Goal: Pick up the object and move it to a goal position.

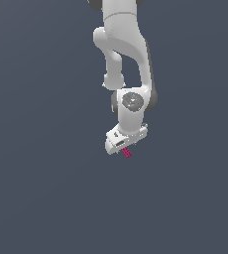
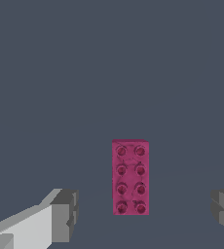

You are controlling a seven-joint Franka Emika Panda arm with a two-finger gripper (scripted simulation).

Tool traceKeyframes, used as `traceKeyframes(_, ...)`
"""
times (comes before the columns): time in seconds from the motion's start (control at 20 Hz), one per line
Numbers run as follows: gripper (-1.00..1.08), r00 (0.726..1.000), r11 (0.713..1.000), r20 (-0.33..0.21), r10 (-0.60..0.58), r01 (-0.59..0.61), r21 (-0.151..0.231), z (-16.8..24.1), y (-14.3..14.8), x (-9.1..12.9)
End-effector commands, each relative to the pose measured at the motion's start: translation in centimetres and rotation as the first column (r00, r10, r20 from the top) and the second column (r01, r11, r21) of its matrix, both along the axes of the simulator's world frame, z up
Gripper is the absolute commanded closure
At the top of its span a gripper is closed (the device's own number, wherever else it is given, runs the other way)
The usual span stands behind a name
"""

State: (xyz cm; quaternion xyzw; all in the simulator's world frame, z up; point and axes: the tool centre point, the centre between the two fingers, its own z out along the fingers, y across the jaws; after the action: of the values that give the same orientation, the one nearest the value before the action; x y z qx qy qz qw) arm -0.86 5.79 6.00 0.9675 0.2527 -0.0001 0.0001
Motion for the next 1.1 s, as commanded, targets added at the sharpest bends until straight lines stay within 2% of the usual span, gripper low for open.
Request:
traceKeyframes(0.0, -0.92, 1.0, 1.0, -0.001, 0.001, -0.001, 0.0, -0.6, 0.0, 0.0)
traceKeyframes(0.4, -0.92, 1.0, 1.0, 0.0, 0.005, -0.005, 0.0, -4.2, 0.0, -0.1)
traceKeyframes(0.65, -0.92, 1.0, 1.0, 0.0, 0.005, -0.005, 0.0, -4.8, 0.0, 0.0)
traceKeyframes(0.7, 1.08, 1.0, 1.0, 0.0, 0.005, -0.005, 0.0, -4.8, 0.0, 0.0)
traceKeyframes(1.05, 1.08, 1.0, 1.0, 0.0, 0.005, -0.005, 0.0, -4.8, 0.0, 0.0)
